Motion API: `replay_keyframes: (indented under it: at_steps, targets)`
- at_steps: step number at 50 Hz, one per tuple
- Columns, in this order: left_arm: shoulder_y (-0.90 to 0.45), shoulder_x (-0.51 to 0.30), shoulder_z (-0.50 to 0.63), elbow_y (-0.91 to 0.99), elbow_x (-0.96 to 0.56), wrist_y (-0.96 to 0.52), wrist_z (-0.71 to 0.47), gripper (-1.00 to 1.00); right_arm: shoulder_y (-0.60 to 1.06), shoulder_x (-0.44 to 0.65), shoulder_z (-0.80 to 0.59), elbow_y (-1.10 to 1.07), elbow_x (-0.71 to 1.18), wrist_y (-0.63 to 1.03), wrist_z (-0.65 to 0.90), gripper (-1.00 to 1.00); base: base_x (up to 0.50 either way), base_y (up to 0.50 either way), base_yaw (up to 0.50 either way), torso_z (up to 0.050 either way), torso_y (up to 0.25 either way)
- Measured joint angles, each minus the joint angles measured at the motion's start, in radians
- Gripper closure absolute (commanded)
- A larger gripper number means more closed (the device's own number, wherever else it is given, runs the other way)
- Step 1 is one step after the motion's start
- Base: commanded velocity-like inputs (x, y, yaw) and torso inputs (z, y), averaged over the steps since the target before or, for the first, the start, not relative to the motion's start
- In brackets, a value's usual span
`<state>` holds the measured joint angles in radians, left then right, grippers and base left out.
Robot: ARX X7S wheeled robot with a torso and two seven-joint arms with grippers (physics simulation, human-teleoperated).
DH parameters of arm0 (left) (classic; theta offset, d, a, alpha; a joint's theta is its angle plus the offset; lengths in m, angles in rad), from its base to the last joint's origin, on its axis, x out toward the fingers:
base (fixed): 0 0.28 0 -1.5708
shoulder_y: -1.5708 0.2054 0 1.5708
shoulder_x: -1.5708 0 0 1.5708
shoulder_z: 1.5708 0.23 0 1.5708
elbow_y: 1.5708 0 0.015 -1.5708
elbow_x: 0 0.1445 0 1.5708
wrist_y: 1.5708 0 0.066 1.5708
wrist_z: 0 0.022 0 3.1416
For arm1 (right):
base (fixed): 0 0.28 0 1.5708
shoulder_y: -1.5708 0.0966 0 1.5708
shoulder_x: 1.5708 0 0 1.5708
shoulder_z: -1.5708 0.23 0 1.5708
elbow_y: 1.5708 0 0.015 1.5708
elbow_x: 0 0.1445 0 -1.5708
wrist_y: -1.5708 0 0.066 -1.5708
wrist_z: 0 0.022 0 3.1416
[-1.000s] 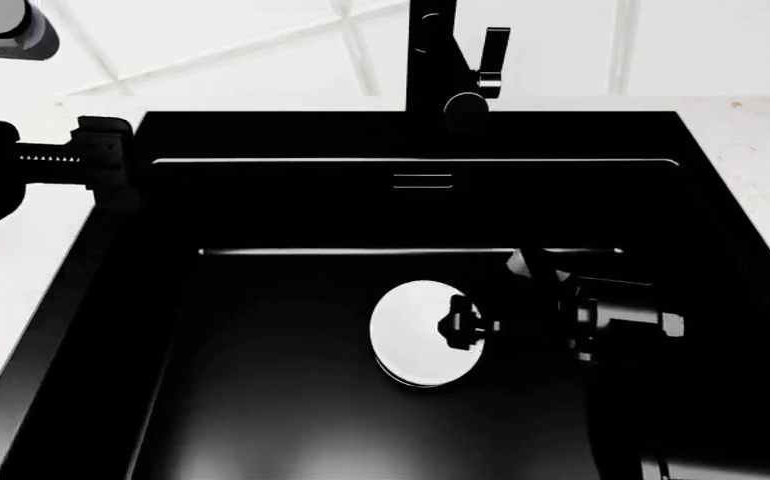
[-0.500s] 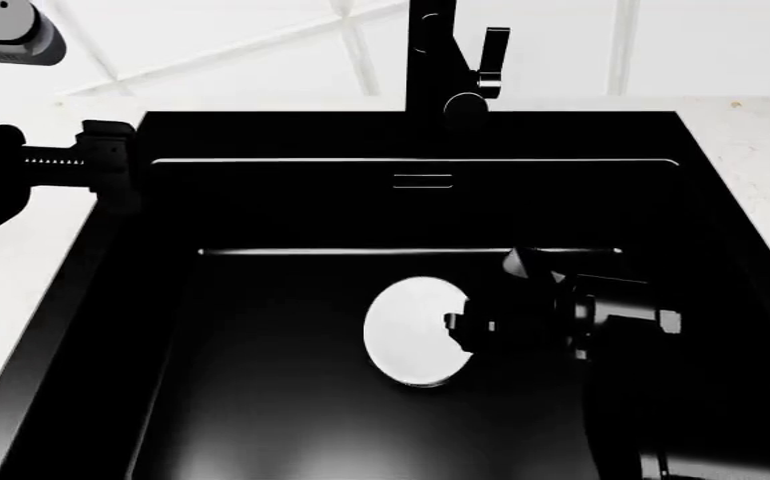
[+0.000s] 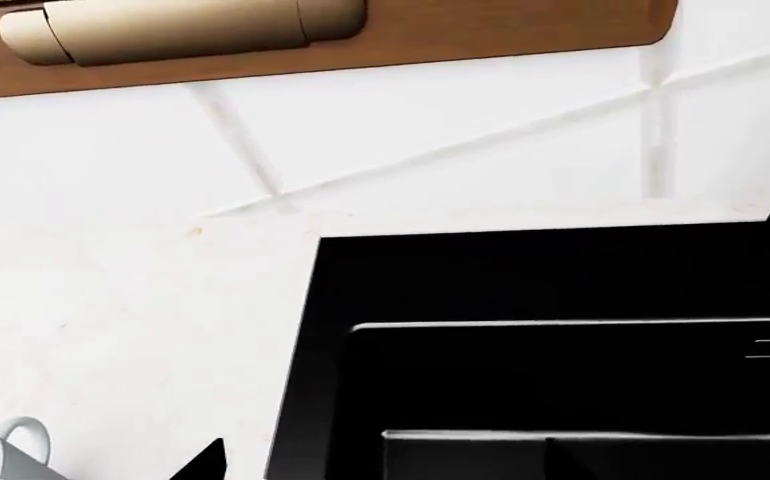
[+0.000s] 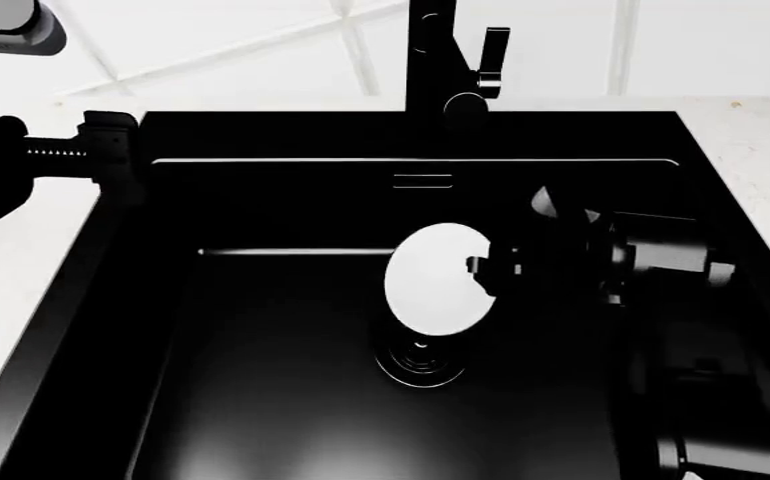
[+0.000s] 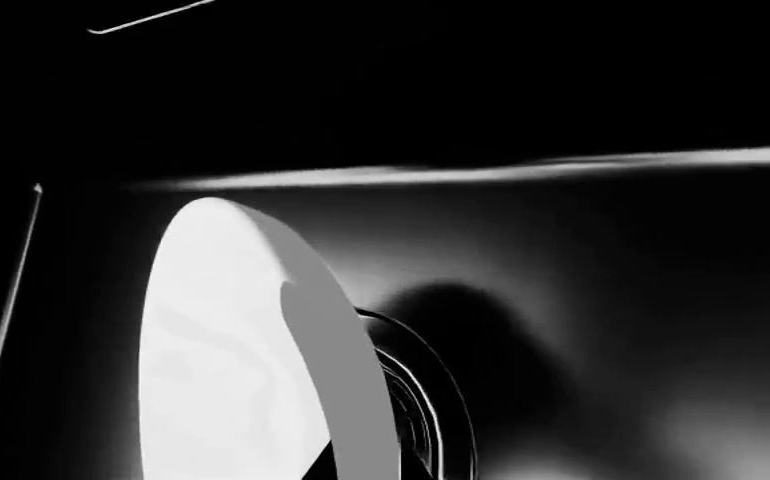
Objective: Pick the cup and bowl from the sink and place them on the counter for drying.
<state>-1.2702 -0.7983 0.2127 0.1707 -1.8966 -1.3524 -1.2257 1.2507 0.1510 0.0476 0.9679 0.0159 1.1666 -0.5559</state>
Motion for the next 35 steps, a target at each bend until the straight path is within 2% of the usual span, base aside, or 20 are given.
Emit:
replay_keyframes:
  at_steps: [9, 12, 16, 27, 35]
  targets:
    - [0.016, 0.007, -0.002, 0.007, 0.047, 0.011, 0.043, -1.0, -0.043, 0.031, -0.044, -0.226, 0.013, 0.197, -0.024, 1.0, 0.0, 0.0, 0.0, 0.0, 0.0]
    - [0.021, 0.01, 0.0, 0.01, 0.06, 0.014, 0.053, -1.0, -0.05, 0.063, -0.082, -0.28, 0.093, 0.251, 0.026, 1.0, 0.0, 0.0, 0.0, 0.0, 0.0]
    - [0.021, 0.015, 0.002, 0.011, 0.077, 0.018, 0.068, -1.0, -0.055, 0.143, -0.146, -0.339, 0.338, 0.301, 0.239, 1.0, 0.0, 0.0, 0.0, 0.0, 0.0]
    - [0.027, 0.027, 0.011, 0.013, 0.117, 0.028, 0.11, -1.0, -0.058, 0.33, -0.243, -0.452, 1.203, 0.362, 0.854, 1.0, 0.0, 0.0, 0.0, 0.0, 0.0]
    - [0.036, 0.035, 0.019, 0.014, 0.141, 0.038, 0.134, -1.0, -0.104, 0.424, -0.271, -0.537, 1.615, 0.347, 1.149, 1.0, 0.0, 0.0, 0.0, 0.0, 0.0]
